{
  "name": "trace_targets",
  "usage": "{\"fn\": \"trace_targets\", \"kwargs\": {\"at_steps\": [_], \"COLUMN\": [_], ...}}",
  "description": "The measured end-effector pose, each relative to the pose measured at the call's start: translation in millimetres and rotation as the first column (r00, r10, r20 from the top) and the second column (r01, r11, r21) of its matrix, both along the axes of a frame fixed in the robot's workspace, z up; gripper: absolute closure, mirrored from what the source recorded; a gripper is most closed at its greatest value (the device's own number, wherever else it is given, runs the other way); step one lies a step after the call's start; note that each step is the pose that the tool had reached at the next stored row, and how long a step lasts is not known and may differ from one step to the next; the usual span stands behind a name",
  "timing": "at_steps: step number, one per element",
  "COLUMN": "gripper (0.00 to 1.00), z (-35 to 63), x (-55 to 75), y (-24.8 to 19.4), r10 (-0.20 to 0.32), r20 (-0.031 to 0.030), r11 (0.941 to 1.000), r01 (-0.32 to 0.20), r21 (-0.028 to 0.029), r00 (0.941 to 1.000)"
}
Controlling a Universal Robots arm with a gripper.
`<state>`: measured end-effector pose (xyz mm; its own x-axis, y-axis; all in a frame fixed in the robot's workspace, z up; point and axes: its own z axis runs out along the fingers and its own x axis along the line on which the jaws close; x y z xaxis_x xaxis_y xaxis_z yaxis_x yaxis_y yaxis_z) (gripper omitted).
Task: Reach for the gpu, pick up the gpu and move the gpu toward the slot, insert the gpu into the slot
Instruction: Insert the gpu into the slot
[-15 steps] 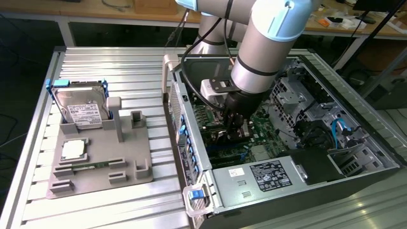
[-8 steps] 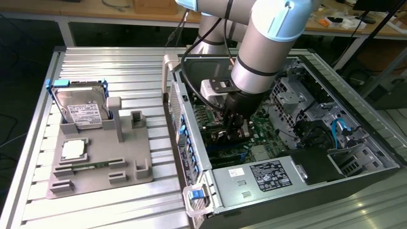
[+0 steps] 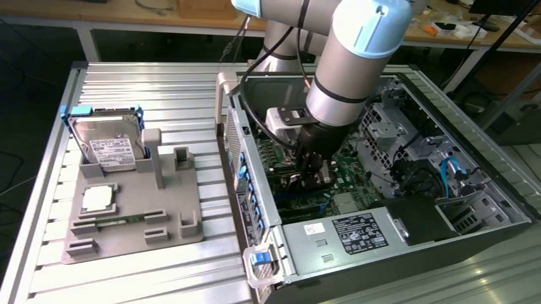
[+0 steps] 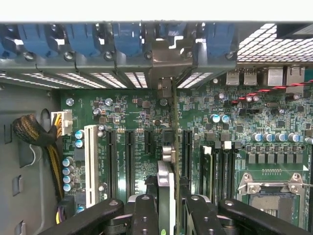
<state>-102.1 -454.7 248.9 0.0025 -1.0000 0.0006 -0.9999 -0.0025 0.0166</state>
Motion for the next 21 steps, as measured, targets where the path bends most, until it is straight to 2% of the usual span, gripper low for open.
{"fn": "trace_targets", "kwargs": {"at_steps": [5,7,10,21], "gripper": [0.73,0.73,0.73,0.73], "z": [-1.4,1.0,2.4,6.0], "x": [0.0,0.1,0.0,-0.3], "y": [0.0,0.3,0.1,-0.4], "r10": [0.000,0.000,0.000,0.000], "r20": [0.0002,0.0015,0.0004,0.0004], "r11": [1.0000,1.0000,1.0000,1.0000], "r01": [0.000,0.000,0.000,0.000], "r21": [0.0003,0.0025,0.0005,0.0002], "r00": [1.0000,1.0000,1.0000,1.0000]}}
